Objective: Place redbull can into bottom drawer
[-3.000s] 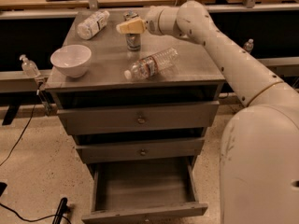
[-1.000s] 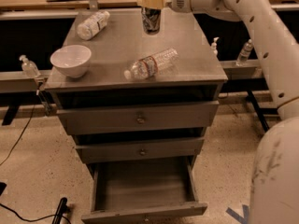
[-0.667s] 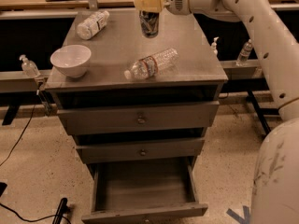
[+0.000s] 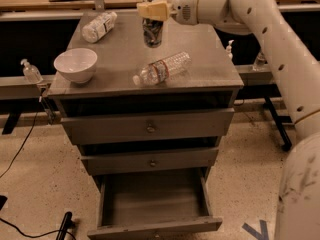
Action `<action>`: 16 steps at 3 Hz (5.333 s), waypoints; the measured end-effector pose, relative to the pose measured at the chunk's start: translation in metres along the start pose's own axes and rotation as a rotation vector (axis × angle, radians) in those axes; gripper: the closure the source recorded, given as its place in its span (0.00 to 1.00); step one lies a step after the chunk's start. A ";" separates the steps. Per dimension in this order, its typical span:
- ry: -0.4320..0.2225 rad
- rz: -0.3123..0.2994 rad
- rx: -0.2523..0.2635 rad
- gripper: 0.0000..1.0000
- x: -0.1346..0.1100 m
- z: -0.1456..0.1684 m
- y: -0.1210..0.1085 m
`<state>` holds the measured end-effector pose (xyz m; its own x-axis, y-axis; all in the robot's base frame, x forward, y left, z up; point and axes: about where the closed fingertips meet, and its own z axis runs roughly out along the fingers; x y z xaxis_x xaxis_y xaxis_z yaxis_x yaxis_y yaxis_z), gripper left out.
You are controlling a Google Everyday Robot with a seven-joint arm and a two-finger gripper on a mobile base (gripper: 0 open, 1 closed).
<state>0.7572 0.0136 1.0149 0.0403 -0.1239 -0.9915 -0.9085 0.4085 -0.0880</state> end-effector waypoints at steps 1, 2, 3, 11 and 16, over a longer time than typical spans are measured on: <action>-0.086 0.035 -0.113 1.00 -0.012 -0.005 0.057; -0.098 0.044 -0.187 1.00 -0.021 -0.034 0.121; -0.023 0.063 -0.199 1.00 0.015 -0.061 0.171; 0.050 -0.014 -0.107 1.00 0.383 -0.064 0.230; 0.048 0.075 -0.292 1.00 0.638 -0.113 0.232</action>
Offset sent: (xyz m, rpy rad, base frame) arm -0.2545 0.0576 -0.0716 0.0153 0.1943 0.3723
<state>0.5251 -0.0728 0.3729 -0.0443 -0.1487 -0.9879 -0.9896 0.1421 0.0230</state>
